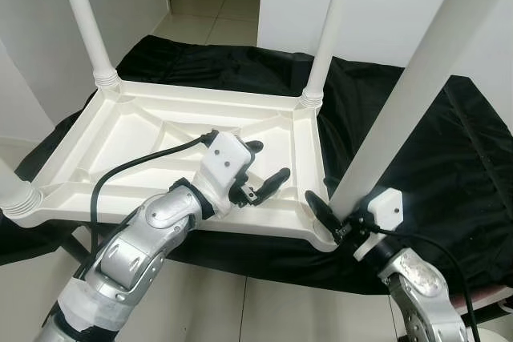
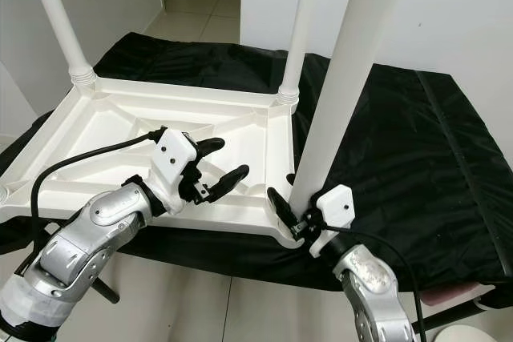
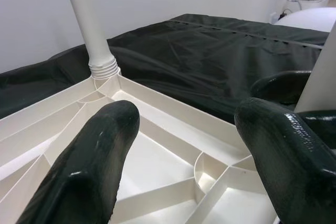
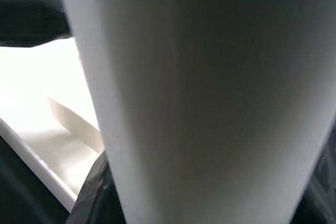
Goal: Building children table
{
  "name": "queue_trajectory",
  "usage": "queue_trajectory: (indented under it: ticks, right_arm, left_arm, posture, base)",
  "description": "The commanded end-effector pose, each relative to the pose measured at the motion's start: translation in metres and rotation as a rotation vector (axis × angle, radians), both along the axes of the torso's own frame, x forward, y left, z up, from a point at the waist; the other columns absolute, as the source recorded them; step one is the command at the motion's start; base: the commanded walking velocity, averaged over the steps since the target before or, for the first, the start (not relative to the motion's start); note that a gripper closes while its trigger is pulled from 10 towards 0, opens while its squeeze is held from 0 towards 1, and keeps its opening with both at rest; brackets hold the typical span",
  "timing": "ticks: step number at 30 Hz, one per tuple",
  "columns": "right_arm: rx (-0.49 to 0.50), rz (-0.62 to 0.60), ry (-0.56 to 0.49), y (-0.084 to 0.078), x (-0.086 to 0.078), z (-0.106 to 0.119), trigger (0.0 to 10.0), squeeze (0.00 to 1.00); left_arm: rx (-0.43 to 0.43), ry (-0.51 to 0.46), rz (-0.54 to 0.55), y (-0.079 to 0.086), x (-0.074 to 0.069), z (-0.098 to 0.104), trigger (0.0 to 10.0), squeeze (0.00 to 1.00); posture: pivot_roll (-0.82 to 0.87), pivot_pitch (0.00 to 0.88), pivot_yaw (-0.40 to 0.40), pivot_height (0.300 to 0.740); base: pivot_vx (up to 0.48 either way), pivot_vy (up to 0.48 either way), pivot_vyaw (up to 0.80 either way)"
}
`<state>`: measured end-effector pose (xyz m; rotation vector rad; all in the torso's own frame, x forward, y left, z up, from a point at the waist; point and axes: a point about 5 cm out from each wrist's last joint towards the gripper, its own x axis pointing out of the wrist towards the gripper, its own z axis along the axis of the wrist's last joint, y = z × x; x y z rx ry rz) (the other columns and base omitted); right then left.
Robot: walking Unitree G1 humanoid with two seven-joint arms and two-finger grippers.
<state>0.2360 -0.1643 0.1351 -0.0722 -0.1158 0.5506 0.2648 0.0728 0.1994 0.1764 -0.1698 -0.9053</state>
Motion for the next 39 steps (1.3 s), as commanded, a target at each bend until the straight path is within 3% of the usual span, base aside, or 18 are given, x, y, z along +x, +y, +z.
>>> queue_trajectory:
  ticks: [1,21,34,36,38,39]
  right_arm:
    - [0.004,-0.078,0.35,-0.013,-0.007,-0.054,10.0,0.0]
    - [0.116,-0.069,0.448,-0.016,0.002,-0.051,10.0,0.0]
    - [0.134,-0.052,0.512,-0.015,0.002,-0.057,10.0,0.0]
    - [0.065,-0.048,0.427,-0.016,0.002,-0.054,10.0,0.0]
    - [0.065,-0.048,0.427,-0.016,0.002,-0.054,10.0,0.0]
    - [0.008,-0.066,0.318,-0.016,0.004,-0.048,10.0,0.0]
  left_arm:
    - [0.023,-0.008,-0.065,-0.001,-0.004,0.002,10.0,0.0]
    - [0.018,-0.014,-0.058,-0.001,-0.003,0.003,10.0,0.0]
    - [0.015,-0.021,-0.049,0.0,-0.002,0.004,10.0,0.0]
    - [0.014,-0.024,-0.047,0.0,-0.001,0.005,10.0,0.0]
    - [0.014,-0.024,-0.047,0.0,-0.001,0.005,10.0,0.0]
    - [0.014,-0.026,-0.046,0.001,-0.001,0.006,10.0,0.0]
  posture:
    - [-0.01,0.079,-0.025,0.74]
    - [0.0,0.068,-0.034,0.74]
    - [0.0,0.06,-0.039,0.74]
    - [0.0,0.06,-0.039,0.74]
    - [0.0,0.06,-0.039,0.74]
    - [0.0,0.059,-0.036,0.74]
  base:
    - [0.0,0.0,0.0]
    - [0.0,0.0,0.0]
    - [0.0,0.0,0.0]
    - [0.0,0.0,0.0]
    - [0.0,0.0,0.0]
    - [0.0,0.0,0.0]
